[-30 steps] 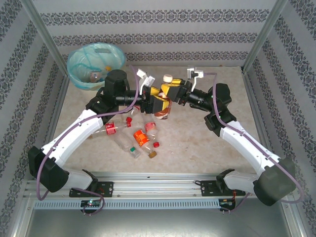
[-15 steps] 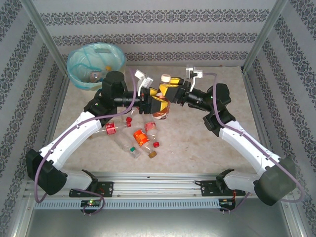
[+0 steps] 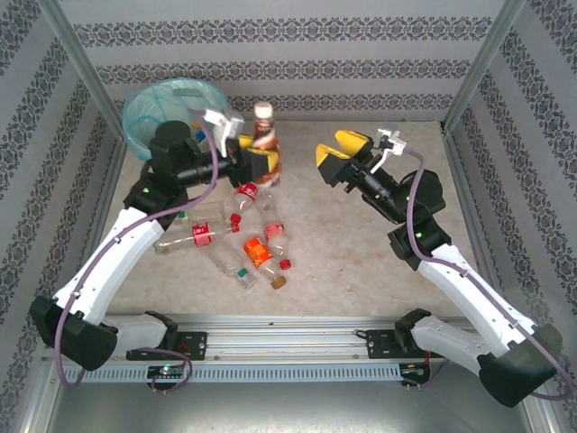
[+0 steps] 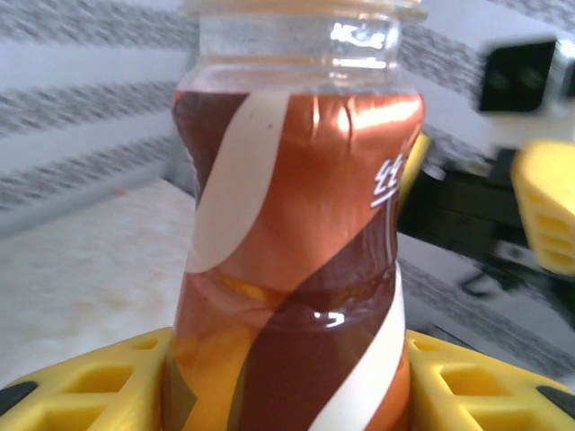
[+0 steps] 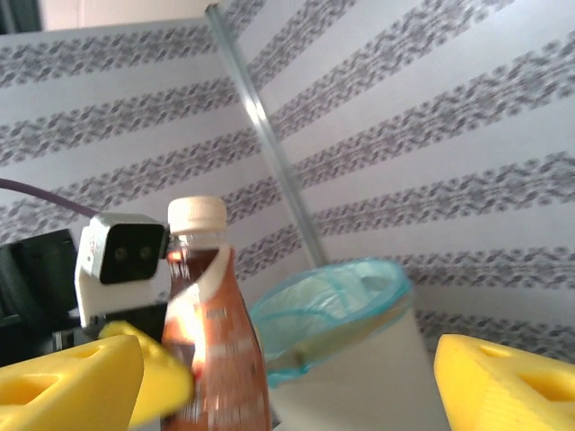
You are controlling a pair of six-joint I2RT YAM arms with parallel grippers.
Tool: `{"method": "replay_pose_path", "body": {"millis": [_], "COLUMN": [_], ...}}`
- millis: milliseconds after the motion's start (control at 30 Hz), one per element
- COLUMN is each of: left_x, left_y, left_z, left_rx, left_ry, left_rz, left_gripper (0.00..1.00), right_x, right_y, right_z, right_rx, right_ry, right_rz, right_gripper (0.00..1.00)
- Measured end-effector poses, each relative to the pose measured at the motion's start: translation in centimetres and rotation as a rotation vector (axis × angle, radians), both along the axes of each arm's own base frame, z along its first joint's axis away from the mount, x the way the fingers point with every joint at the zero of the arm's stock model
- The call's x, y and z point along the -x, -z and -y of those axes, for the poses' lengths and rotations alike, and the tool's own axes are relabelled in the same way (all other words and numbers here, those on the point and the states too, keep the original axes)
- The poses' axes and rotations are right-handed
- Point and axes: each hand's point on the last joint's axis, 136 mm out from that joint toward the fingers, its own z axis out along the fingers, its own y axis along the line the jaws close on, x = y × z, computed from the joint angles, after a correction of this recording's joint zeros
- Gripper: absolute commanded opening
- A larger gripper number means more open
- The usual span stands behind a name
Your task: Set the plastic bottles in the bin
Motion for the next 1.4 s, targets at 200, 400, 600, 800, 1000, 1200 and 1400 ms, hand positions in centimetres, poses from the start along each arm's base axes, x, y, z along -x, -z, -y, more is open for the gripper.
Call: {"method": "replay_pose_path", "body": {"millis": [200,400,600,800,1000,1200,1400], "left_x": [-5.4,-9.9,-14.5,-16.9,-17.5,-17.6,-17.6], "left_y": [-5.0,-5.7,0.7,7.1,9.3,9.5,9.5], "left_z": [-8.9,-15.6,-19.5,-23.1,-26.6,-27.0,-27.1], "left_rx": [-0.097,-0.26,-0.413,-0.499,-0.499,-0.494,-0.497], "left_ry": [-0.456,-0.738,-0.818,-0.858,-0.917,-0.926,-0.927], "left_rz": [0.142,0.186,0.026,-0.139,-0.208,-0.22,-0.218], "left_gripper": [0.49,0.5,0.5,0.51,0.74,0.8,0.78], "right_x": [-0.9,-1.3,-1.5,-1.3,-1.3,-1.4,-1.7], "right_y": [1.2,2.4,3.4,3.8,4.1,4.8,4.9], "right_z": [0.9,0.9,1.4,2.0,2.7,2.8,2.9], "right_rx": [0.012,0.031,0.044,0.047,0.051,0.058,0.057], "right_ry": [0.075,0.084,0.1,0.114,0.13,0.134,0.14], "right_rz": [-0.033,-0.072,-0.097,-0.103,-0.112,-0.133,-0.141], "right_gripper": [0.82,0.82,0.81,0.8,0.81,0.8,0.8]}}
